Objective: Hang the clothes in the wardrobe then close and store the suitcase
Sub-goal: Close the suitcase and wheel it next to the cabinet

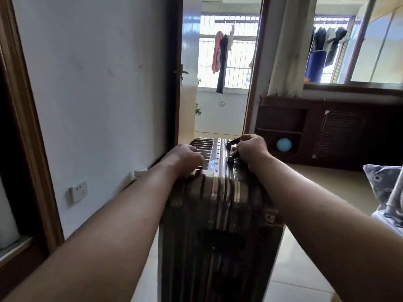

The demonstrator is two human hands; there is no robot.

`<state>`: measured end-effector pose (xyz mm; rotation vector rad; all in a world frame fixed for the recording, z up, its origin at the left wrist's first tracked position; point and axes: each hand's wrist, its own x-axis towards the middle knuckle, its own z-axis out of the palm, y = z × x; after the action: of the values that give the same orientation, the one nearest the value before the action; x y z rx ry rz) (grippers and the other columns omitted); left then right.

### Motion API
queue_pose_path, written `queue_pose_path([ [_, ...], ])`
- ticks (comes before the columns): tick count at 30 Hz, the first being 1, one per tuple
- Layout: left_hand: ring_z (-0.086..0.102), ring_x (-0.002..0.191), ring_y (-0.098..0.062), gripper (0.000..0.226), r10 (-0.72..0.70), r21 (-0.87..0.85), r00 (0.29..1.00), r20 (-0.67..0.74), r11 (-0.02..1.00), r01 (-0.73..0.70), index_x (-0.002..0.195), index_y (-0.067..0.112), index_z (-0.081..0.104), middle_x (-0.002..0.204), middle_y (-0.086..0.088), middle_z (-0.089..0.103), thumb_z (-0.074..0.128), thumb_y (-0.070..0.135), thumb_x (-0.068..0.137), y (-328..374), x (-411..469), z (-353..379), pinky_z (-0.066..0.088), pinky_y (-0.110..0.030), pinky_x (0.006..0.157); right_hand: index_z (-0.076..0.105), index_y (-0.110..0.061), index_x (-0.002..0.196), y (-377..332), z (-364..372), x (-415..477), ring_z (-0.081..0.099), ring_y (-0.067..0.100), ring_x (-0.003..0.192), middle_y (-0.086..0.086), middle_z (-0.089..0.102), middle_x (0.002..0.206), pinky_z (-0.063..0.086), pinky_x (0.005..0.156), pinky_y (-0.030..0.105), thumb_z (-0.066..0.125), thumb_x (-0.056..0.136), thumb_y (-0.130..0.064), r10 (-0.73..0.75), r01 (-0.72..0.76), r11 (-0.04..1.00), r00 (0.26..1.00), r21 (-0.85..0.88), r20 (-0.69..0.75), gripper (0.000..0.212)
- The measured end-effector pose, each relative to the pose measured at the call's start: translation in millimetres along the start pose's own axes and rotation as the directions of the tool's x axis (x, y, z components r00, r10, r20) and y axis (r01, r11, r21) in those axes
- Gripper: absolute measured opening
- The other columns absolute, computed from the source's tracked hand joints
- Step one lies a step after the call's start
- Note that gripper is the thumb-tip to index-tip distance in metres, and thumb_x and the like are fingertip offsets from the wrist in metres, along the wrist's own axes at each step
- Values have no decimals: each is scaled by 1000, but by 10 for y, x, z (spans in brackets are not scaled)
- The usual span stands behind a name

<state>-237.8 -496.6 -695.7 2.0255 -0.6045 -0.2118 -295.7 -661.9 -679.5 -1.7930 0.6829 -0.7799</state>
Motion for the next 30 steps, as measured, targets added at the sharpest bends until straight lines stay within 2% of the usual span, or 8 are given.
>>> queue_pose_path([
  [2, 63, 106, -24, 34, 26, 156, 1000, 14, 987, -28, 108, 23, 65, 117, -1, 66, 57, 35, 77, 98, 120, 154, 49, -42, 99, 66, -5, 100, -20, -32, -6, 63, 31, 94, 17, 67, 103, 49, 75, 30, 51, 82, -4, -83, 77, 972, 996, -223, -17, 23],
  [4, 51, 126, -26, 48, 28, 337, 999, 22, 941, -33, 132, 28, 52, 138, 0, 53, 48, 46, 88, 163, 220, 305, 39, -46, 108, 64, -1, 105, -36, -42, -16, 57, 29, 96, 19, 64, 111, 42, 73, 26, 49, 86, -5, -130, 120, 927, 991, -356, -4, 25],
  [7, 21, 146, -30, 54, -18, 539, 998, 58, 842, -17, 147, 36, 30, 157, -6, 25, 32, 52, 95, 228, 367, 433, 18, -51, 117, 57, 0, 119, 4, -54, 10, 48, 33, 121, 22, 53, 129, 42, 93, 33, 48, 91, -11, -107, 129, 843, 992, -522, 72, 31],
  [14, 40, 137, -23, 50, -8, 552, 994, 109, 832, -54, 140, 30, 47, 150, -1, 41, 34, 52, 97, 192, 603, 432, 30, -38, 114, 54, -6, 126, 87, 196, 339, 43, 40, 126, 19, 49, 133, 40, 100, 41, 57, 84, -28, -12, 155, 680, 980, -716, 200, 48],
  [17, 38, 138, -22, 51, -2, 573, 994, 109, 817, -61, 140, 29, 47, 151, -1, 40, 34, 53, 97, 198, 717, 448, 29, -35, 113, 53, -7, 128, 158, 303, 574, 42, 43, 123, 24, 46, 135, 41, 99, 45, 52, 74, -28, 11, 125, 669, 984, -733, 177, 57],
  [21, 45, 132, -21, 52, -9, 552, 995, 97, 833, -46, 138, 26, 51, 147, 0, 46, 40, 54, 96, 196, 907, 483, 32, -33, 110, 50, -6, 131, 212, 326, 838, 41, 41, 124, 25, 43, 137, 44, 100, 48, 60, 77, -24, 23, 86, 645, 991, -760, 132, 58],
  [26, 48, 129, -21, 52, -15, 543, 991, 130, 838, -58, 138, 23, 51, 145, -1, 48, 38, 53, 97, 226, 1210, 560, 34, -32, 108, 53, -4, 127, 262, 422, 1240, 49, 41, 114, 27, 46, 134, 45, 85, 44, 63, 80, -30, 12, 104, 607, 990, -788, 140, 55],
  [30, 35, 140, -21, 50, 18, 558, 987, 157, 823, -104, 144, 36, 40, 154, 2, 35, 33, 54, 98, 231, 1502, 663, 27, -36, 116, 51, -8, 132, 385, 394, 1497, 40, 40, 128, 24, 41, 141, 39, 105, 46, 51, 80, -26, 3, 57, 656, 997, -752, 78, 55],
])
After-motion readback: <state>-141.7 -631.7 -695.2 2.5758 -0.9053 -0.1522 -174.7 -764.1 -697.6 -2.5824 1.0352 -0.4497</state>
